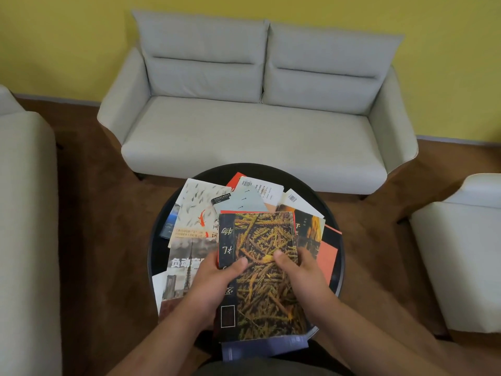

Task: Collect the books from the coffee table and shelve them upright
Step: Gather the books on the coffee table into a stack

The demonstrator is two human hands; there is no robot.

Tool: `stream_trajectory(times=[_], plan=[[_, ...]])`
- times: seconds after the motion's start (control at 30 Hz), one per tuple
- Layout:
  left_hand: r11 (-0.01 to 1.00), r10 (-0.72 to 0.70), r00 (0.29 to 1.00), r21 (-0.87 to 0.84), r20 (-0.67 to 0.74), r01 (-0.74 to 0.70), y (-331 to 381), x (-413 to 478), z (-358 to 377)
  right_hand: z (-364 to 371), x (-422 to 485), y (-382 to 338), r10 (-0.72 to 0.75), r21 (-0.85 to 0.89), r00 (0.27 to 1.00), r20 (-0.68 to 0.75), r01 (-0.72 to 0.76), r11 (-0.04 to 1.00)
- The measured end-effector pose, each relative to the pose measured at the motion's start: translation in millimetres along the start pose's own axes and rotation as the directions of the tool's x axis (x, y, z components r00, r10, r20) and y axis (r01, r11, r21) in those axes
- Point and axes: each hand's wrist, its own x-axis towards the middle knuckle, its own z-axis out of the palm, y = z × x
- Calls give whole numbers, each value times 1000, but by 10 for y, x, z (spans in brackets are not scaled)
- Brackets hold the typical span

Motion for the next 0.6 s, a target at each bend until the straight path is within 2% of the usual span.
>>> stream_trajectory(times=[0.13, 0.2, 0.27, 0.33, 0.4, 0.5, 0.6], plan=[[999, 19, 999, -31, -41, -20, -15, 23, 74, -30, 36, 8, 50, 29, 997, 58, -52, 998], [998, -37, 999, -53, -27, 36, -57, 83, 112, -100, 72, 38, 58, 72, 992, 114, -67, 995], [984, -158, 986, -77, 52, 161, -152, 164, 116, -198, 89, 126, 83, 89, 993, 88, -91, 992], [978, -204, 973, -11, 113, 206, -289, 225, 83, -330, 89, 257, 102, 107, 995, 18, -104, 989], [975, -195, 981, 109, 12, 192, -520, 259, 14, -495, 54, 407, 117, 122, 992, -51, -110, 986], [927, -246, 947, 235, -207, 292, -1029, 135, -167, -785, -23, 633, 172, 142, 981, -91, -158, 977], [790, -223, 930, 504, -292, 348, -1580, -54, -280, -1023, -83, 870, 207, 136, 974, -94, -194, 972]])
